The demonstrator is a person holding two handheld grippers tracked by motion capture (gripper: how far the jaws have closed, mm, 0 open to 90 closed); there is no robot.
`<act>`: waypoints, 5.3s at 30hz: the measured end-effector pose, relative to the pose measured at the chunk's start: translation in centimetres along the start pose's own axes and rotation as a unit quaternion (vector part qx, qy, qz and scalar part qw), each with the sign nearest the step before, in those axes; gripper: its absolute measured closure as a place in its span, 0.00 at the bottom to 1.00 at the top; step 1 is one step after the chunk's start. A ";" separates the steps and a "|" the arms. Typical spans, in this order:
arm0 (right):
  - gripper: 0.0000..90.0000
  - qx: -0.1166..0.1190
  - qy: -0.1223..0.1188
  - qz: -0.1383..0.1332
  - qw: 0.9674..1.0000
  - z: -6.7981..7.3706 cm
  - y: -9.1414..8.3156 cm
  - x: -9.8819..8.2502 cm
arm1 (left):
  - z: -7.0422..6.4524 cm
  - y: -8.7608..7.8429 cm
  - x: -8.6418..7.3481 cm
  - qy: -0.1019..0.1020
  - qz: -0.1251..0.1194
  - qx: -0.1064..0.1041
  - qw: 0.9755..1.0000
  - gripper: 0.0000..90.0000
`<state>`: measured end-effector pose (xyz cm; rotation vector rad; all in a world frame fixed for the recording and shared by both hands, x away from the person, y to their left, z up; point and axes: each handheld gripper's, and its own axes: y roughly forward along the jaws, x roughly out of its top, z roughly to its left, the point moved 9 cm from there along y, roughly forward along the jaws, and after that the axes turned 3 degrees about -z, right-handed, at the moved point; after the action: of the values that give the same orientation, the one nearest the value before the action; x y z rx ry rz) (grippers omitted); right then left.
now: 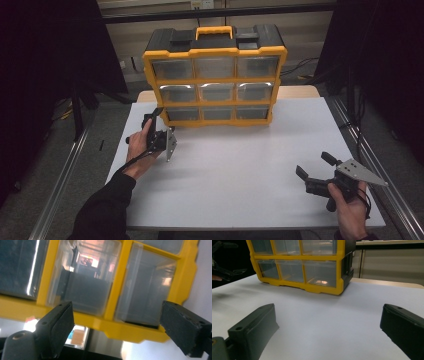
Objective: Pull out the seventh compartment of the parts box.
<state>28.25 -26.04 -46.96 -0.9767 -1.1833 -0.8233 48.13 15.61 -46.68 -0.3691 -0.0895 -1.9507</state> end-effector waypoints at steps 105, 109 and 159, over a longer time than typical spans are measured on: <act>0.00 0.003 -0.004 -0.002 1.000 0.1 -0.3 0.1 | -0.7 3.2 -2.0 0.161 0.073 0.022 0.984 0.87; 0.00 0.004 -0.004 -0.002 1.000 0.1 -0.3 0.1 | -0.8 2.9 -1.9 0.159 0.072 0.022 0.984 0.87; 0.00 0.005 -0.005 -0.003 1.000 0.2 -0.2 0.1 | -2.0 0.3 -1.1 0.084 0.019 0.039 0.996 0.88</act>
<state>28.01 -25.96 -46.83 -0.9710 -1.1979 -0.8169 48.37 15.95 -48.97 -0.1535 -0.0496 -1.9268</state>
